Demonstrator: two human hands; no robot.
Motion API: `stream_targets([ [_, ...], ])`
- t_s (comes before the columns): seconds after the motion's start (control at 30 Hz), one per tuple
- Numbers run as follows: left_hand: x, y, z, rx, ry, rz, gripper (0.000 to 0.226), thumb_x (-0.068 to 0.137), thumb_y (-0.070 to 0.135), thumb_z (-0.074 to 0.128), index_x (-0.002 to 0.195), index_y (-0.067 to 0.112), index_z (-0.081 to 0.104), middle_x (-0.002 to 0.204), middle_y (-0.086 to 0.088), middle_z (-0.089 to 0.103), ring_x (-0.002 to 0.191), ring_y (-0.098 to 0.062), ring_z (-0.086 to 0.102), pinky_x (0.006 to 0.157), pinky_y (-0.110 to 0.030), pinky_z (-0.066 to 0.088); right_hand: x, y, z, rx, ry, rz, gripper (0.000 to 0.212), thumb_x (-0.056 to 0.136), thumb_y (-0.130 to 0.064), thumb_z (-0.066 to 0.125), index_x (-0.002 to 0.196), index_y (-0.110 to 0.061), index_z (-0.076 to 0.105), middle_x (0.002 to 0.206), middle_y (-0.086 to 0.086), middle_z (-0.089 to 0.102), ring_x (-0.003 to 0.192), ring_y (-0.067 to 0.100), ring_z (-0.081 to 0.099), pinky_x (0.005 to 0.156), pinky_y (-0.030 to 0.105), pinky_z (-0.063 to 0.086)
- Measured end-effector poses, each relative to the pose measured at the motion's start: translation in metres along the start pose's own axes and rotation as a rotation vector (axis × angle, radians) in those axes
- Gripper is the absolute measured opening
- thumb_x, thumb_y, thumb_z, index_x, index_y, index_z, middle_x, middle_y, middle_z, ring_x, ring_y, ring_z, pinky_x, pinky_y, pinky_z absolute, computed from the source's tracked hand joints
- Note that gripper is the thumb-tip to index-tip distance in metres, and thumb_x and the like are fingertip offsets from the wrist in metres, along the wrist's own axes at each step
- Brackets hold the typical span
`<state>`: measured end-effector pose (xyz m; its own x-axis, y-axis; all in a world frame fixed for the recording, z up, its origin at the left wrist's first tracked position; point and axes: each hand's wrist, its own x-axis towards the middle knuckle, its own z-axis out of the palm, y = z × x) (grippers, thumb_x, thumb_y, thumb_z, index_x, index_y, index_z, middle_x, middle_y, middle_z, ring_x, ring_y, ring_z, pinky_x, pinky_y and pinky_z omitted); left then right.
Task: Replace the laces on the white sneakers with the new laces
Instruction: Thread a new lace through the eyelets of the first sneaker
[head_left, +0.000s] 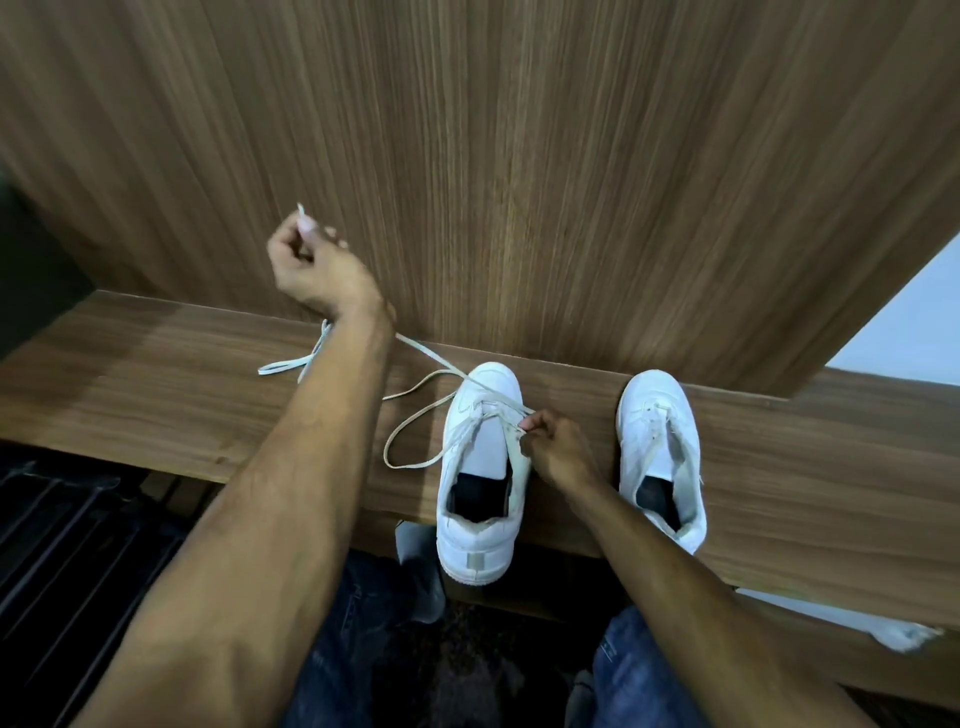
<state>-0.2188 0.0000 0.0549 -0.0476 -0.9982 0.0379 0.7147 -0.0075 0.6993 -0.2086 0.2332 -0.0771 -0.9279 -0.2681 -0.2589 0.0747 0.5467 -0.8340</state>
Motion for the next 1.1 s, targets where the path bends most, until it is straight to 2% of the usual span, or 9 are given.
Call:
stream_targets([
  [0.1, 0.008, 0.011, 0.01, 0.131, -0.094, 0.339, 0.012, 0.088, -0.002, 0.055, 0.081, 0.005, 0.062, 0.064, 0.003, 0.057, 0.058, -0.002, 0.054, 0.058, -0.027, 0.048, 0.0, -0.003, 0.0, 0.025, -0.018, -0.008, 0.021, 0.083, -0.007, 0.052, 0.081, -0.025, 0.063, 0.071, -0.003, 0.062, 0.064, 0.016, 0.053, 0.066, 0.029, 0.043],
  [0.17, -0.002, 0.002, 0.002, 0.295, -0.388, 0.443, 0.01, 0.087, -0.001, 0.059, 0.085, 0.006, 0.067, 0.075, 0.008, 0.063, 0.073, 0.005, 0.061, 0.072, -0.018, 0.048, 0.0, -0.004, 0.0, 0.041, -0.04, -0.02, 0.023, 0.085, -0.005, 0.051, 0.09, -0.021, 0.067, 0.077, -0.002, 0.063, 0.064, 0.013, 0.053, 0.063, 0.026, 0.042],
  [0.3, -0.034, -0.034, -0.047, 0.965, -1.186, 0.137, 0.024, 0.084, 0.019, 0.067, 0.074, 0.04, 0.069, 0.083, 0.018, 0.072, 0.084, -0.005, 0.068, 0.081, -0.034, 0.057, 0.002, -0.007, 0.0, 0.019, -0.078, -0.02, 0.027, 0.084, 0.002, 0.046, 0.094, 0.0, 0.07, 0.083, 0.009, 0.066, 0.07, 0.016, 0.055, 0.061, 0.027, 0.039],
  [0.4, -0.061, -0.056, -0.086, 1.431, -1.473, 0.05, 0.019, 0.081, 0.024, 0.061, 0.071, 0.038, 0.07, 0.087, 0.013, 0.073, 0.085, -0.011, 0.067, 0.079, -0.036, 0.056, 0.004, -0.01, 0.002, 0.005, -0.123, -0.003, 0.027, 0.08, 0.009, 0.039, 0.083, 0.008, 0.065, 0.074, 0.012, 0.056, 0.063, 0.017, 0.047, 0.055, 0.028, 0.033],
  [0.5, -0.078, -0.063, -0.104, 1.59, -1.477, 0.064, 0.019, 0.078, 0.03, 0.056, 0.083, 0.027, 0.074, 0.093, 0.003, 0.073, 0.093, -0.021, 0.066, 0.079, -0.034, 0.054, 0.006, -0.009, 0.0, 0.044, -0.132, 0.022, 0.027, 0.081, 0.01, 0.037, 0.083, 0.008, 0.064, 0.073, 0.01, 0.056, 0.064, 0.017, 0.05, 0.056, 0.028, 0.034],
  [0.6, -0.086, -0.064, -0.103, 1.665, -1.428, 0.11, 0.023, 0.081, 0.028, 0.054, 0.091, 0.026, 0.075, 0.103, -0.004, 0.071, 0.1, -0.027, 0.064, 0.08, -0.034, 0.053, 0.004, -0.009, -0.007, 0.047, -0.153, 0.02, 0.031, 0.085, 0.012, 0.039, 0.092, 0.005, 0.069, 0.066, 0.002, 0.058, 0.042, -0.002, 0.047, 0.037, 0.013, 0.029],
  [0.73, -0.092, -0.068, -0.105, 1.673, -1.375, 0.073, 0.024, 0.084, 0.03, 0.053, 0.097, 0.03, 0.073, 0.112, -0.006, 0.068, 0.108, -0.029, 0.061, 0.086, -0.035, 0.049, 0.005, -0.005, -0.007, 0.053, -0.142, 0.003, 0.038, 0.082, 0.012, 0.037, 0.096, 0.001, 0.071, 0.076, 0.006, 0.064, 0.056, 0.01, 0.048, 0.034, 0.012, 0.027],
  [0.9, -0.096, -0.072, -0.112, 1.64, -1.269, 0.002, 0.023, 0.085, 0.029, 0.054, 0.097, 0.027, 0.073, 0.115, -0.007, 0.065, 0.108, -0.032, 0.06, 0.083, -0.036, 0.048, 0.008, -0.003, -0.002, 0.054, -0.157, -0.001, 0.039, 0.078, 0.013, 0.038, 0.091, 0.0, 0.072, 0.088, 0.019, 0.071, 0.069, 0.021, 0.055, 0.051, 0.023, 0.037],
  [1.1, -0.102, -0.071, -0.112, 1.656, -1.271, 0.032, 0.021, 0.084, 0.027, 0.054, 0.094, 0.024, 0.072, 0.11, -0.011, 0.066, 0.101, -0.035, 0.062, 0.079, -0.035, 0.049, 0.012, 0.002, -0.001, 0.059, -0.163, -0.041, 0.037, 0.079, 0.009, 0.041, 0.088, -0.006, 0.074, 0.092, 0.017, 0.073, 0.088, 0.036, 0.068, 0.07, 0.042, 0.054],
])
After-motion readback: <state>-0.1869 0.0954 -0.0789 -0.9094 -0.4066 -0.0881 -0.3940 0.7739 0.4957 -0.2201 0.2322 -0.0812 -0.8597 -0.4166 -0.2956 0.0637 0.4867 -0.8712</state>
